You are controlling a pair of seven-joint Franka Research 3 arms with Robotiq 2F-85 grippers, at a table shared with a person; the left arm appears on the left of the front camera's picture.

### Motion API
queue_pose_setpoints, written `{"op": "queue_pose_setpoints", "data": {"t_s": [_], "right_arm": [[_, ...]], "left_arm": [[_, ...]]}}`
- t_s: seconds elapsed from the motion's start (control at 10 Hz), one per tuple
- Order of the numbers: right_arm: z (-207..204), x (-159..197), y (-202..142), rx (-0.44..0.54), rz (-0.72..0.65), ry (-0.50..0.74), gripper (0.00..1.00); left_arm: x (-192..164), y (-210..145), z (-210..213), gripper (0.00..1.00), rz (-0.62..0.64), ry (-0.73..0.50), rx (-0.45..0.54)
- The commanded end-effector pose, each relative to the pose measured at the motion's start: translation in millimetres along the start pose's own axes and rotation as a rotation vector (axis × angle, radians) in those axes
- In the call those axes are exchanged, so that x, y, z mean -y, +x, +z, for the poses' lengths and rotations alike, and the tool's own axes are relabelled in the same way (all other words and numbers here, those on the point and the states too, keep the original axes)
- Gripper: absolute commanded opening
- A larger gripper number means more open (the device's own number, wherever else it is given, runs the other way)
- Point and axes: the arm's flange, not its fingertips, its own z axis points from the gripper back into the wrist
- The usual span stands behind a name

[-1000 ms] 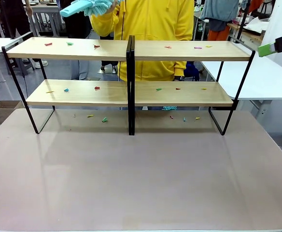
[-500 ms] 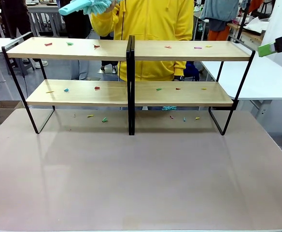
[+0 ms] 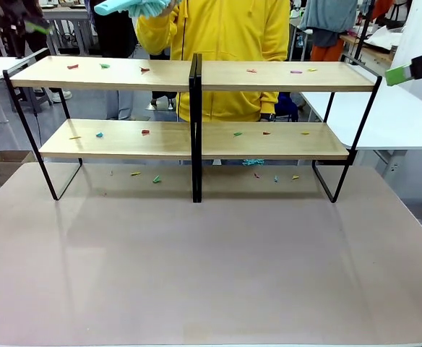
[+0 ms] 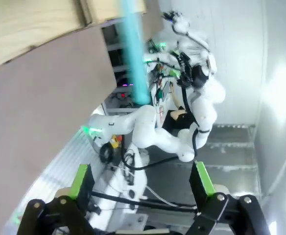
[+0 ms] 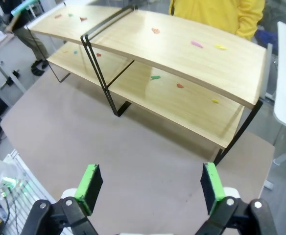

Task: Clean the shelves.
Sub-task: Pick up the Duster when the human hands it over.

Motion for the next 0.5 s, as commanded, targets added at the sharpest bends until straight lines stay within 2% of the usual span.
{"op": "queue_pose_setpoints", "data": {"t_s": [0.0, 0.1, 0.2, 0.3, 0.4], "right_arm": [[0, 0, 0, 0.001, 0.0, 0.001, 1.0], [0, 0, 0, 0.001, 0.0, 0.001, 1.0], [0, 0, 0, 0.001, 0.0, 0.001, 1.0], [0, 0, 0, 0.001, 0.0, 0.001, 1.0], [0, 0, 0, 0.001, 0.0, 0.001, 1.0]], "left_arm": [[33, -22, -7, 1.0, -0.144, -0.004, 0.011], [33, -22, -7, 1.0, -0.144, -0.004, 0.011], [-8, 4, 3, 1.0, 0.011, 0.006, 0.0], [0, 18, -11, 1.0, 0.029, 0.001, -0.087], [2, 43, -20, 1.0, 0.096, -0.041, -0.098]]}}
